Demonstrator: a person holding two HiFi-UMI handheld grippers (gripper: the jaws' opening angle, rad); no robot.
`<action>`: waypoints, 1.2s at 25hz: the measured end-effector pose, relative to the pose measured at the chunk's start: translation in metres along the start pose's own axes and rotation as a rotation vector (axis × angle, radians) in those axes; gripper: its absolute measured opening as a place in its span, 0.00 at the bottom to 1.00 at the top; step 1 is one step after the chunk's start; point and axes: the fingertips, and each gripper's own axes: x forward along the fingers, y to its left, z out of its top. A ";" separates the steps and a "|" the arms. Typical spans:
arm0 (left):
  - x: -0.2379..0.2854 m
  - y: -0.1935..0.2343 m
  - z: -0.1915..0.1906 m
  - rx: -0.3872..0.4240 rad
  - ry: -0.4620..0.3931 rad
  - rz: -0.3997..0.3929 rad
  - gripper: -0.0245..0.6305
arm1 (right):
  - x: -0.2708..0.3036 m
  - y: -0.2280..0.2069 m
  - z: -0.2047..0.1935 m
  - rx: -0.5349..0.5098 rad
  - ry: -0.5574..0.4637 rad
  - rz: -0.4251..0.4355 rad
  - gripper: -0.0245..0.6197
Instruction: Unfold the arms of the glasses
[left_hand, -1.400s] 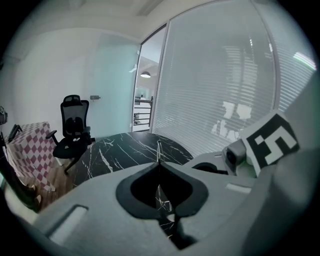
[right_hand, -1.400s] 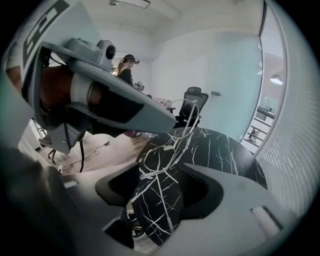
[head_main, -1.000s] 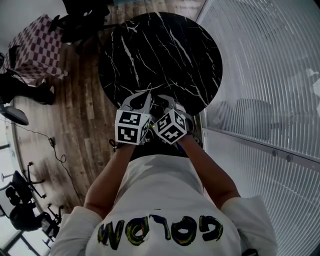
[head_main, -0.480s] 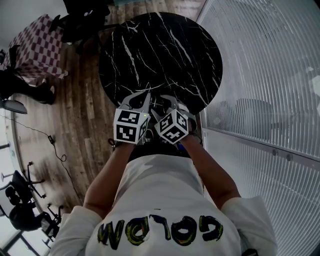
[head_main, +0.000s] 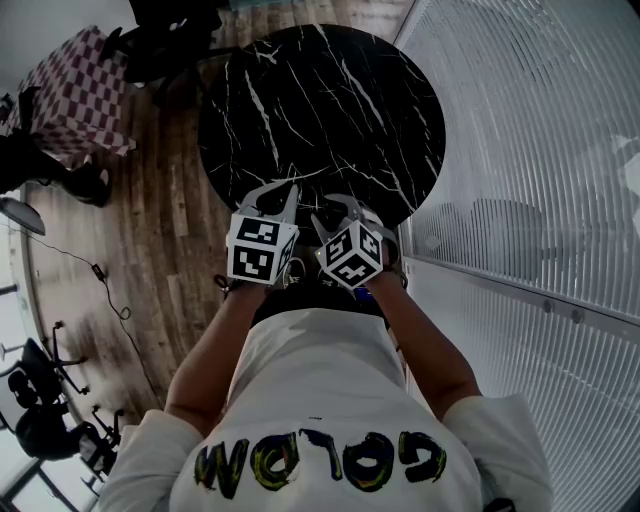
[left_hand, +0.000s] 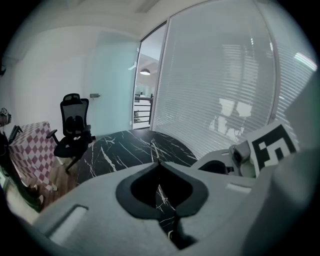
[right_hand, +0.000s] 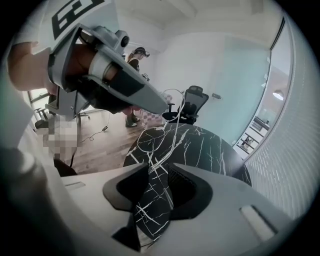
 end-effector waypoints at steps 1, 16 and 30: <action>0.000 0.000 0.000 0.005 0.001 0.001 0.04 | 0.000 0.000 -0.001 0.001 0.000 0.001 0.23; 0.003 -0.001 -0.002 0.046 0.003 0.019 0.04 | -0.003 -0.004 -0.008 0.113 -0.019 0.027 0.13; 0.001 0.006 -0.001 0.115 0.007 0.081 0.04 | -0.007 -0.013 -0.008 0.298 -0.061 0.060 0.10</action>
